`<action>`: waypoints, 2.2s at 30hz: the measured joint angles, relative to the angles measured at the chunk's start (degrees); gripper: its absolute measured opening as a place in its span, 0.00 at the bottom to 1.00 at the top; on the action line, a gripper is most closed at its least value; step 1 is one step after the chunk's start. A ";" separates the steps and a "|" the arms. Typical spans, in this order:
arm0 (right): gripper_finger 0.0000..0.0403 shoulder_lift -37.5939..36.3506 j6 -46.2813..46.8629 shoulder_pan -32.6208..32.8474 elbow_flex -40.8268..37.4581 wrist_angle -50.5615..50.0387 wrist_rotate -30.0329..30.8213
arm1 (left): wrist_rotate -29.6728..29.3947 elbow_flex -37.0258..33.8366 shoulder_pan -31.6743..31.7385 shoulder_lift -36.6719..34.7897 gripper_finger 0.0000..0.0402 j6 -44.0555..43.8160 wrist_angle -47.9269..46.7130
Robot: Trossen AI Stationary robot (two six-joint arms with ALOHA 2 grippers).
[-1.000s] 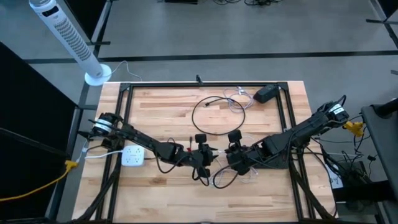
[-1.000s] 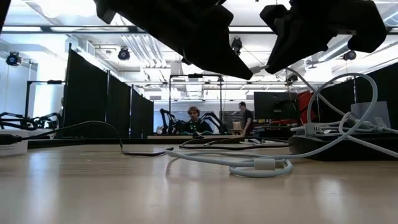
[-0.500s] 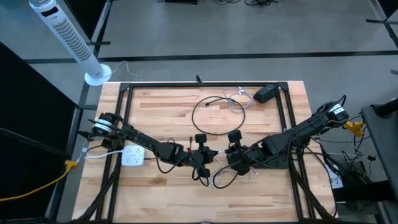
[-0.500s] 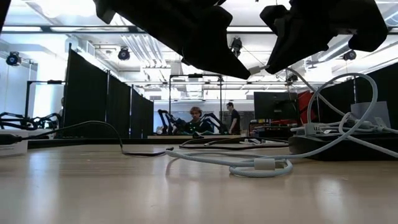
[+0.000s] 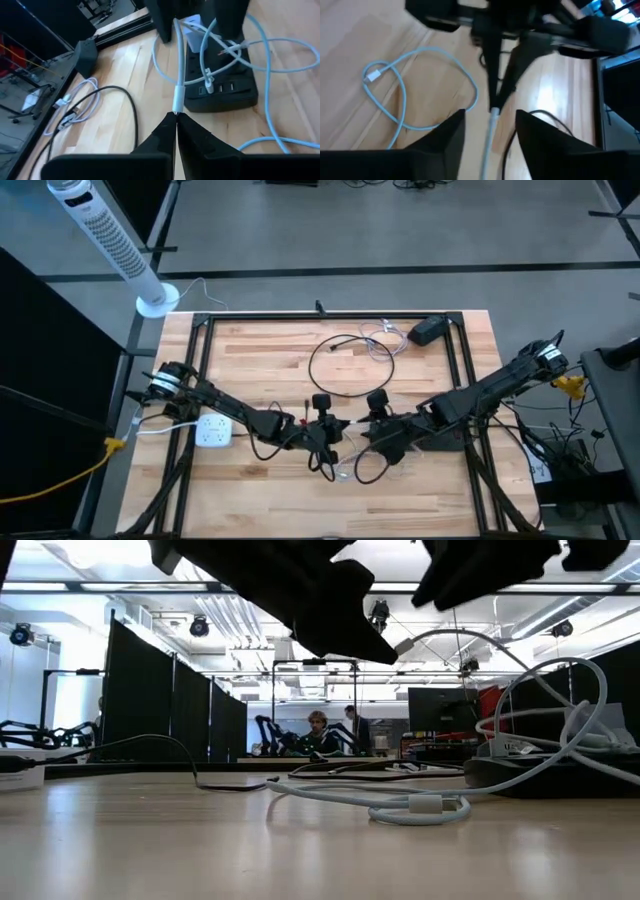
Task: Insert USB
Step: Insert the bottom white charger cable into the charger adapter on the bottom black outlet extension
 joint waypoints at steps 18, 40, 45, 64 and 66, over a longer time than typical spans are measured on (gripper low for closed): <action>0.29 -0.14 -1.41 0.37 -0.69 2.31 -1.96 | -1.11 0.00 -1.51 -0.25 0.00 4.14 6.47; 0.24 -0.07 -0.62 0.21 -1.04 2.96 2.39 | -4.75 0.00 -3.04 -0.25 0.00 7.59 9.83; 0.16 -0.07 -0.55 0.21 -1.04 2.94 2.44 | -5.46 0.00 -3.28 -0.25 0.00 8.00 9.83; 0.02 -0.44 0.22 0.37 -1.06 4.84 3.48 | -10.20 0.02 -4.05 -0.25 0.00 9.27 9.96; 0.02 -0.48 -1.08 0.38 -1.06 4.62 3.62 | -10.18 0.02 -4.05 -0.25 0.00 9.18 9.95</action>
